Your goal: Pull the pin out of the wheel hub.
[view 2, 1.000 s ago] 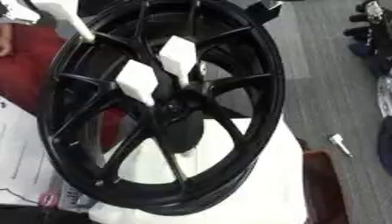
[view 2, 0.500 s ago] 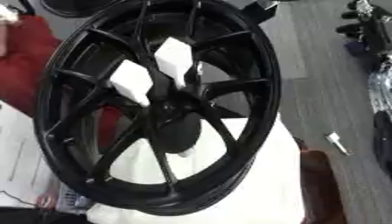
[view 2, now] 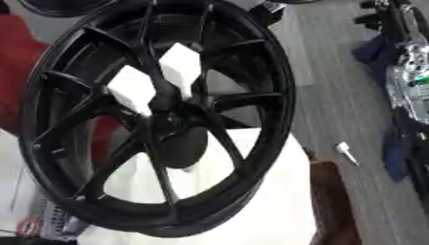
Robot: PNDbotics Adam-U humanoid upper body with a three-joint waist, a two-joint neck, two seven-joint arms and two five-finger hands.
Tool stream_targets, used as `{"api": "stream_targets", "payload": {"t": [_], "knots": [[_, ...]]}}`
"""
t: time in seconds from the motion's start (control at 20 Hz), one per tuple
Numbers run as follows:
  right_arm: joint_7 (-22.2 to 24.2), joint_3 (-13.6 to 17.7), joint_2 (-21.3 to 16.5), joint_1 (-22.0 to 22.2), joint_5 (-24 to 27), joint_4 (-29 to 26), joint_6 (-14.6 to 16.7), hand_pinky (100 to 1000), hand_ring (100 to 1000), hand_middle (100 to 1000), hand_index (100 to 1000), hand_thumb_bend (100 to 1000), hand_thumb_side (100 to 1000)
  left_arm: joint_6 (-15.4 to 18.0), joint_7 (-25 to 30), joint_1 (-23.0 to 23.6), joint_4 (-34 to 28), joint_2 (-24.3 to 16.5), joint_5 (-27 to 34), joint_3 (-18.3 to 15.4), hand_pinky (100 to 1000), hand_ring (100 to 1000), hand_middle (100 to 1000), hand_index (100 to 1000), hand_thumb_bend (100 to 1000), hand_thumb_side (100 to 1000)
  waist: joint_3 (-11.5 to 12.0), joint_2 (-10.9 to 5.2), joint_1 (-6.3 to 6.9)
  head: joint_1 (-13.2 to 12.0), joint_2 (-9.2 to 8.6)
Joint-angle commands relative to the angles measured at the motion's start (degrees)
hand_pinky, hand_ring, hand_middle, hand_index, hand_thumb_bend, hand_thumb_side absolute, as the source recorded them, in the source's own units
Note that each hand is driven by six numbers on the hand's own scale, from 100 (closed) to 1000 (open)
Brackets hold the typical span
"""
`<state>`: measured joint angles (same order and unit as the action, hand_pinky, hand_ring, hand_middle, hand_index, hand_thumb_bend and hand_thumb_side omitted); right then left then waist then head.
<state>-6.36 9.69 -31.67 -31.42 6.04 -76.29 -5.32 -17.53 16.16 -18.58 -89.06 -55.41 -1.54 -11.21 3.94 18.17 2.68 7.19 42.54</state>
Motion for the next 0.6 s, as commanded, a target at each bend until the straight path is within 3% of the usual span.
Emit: {"api": "stream_targets", "payload": {"t": [0.05,0.3,0.4,0.6], "knots": [[-0.37,0.73,-1.13,-0.75,0.50,-0.37,0.18,858,685,731,817,100,851,1.04,-0.92,-0.08,0.89,-0.29,0.37,-1.69,838,841,805,890,581,609,0.09,-1.28,-0.35,-0.18,-1.17],[-0.32,0.79,-0.81,-1.36,0.36,-0.74,0.25,859,685,731,817,100,847,1.87,-2.46,0.11,1.29,0.43,1.36,-2.16,837,840,803,889,573,622,0.30,-1.05,-0.68,-0.72,-2.29],[-0.27,0.81,-0.95,-1.38,0.49,-0.60,0.13,858,685,731,817,100,855,2.22,-3.19,-0.13,0.60,1.13,1.87,-2.65,818,808,756,847,499,636,0.12,-0.66,-0.93,-0.67,-1.13],[-0.50,0.98,-1.02,-1.36,0.94,-0.19,0.07,858,685,731,817,100,855,3.32,-6.67,1.65,-3.81,3.55,3.46,-2.77,818,808,756,847,499,636,0.00,-0.43,-1.11,-0.86,-0.13]]}}
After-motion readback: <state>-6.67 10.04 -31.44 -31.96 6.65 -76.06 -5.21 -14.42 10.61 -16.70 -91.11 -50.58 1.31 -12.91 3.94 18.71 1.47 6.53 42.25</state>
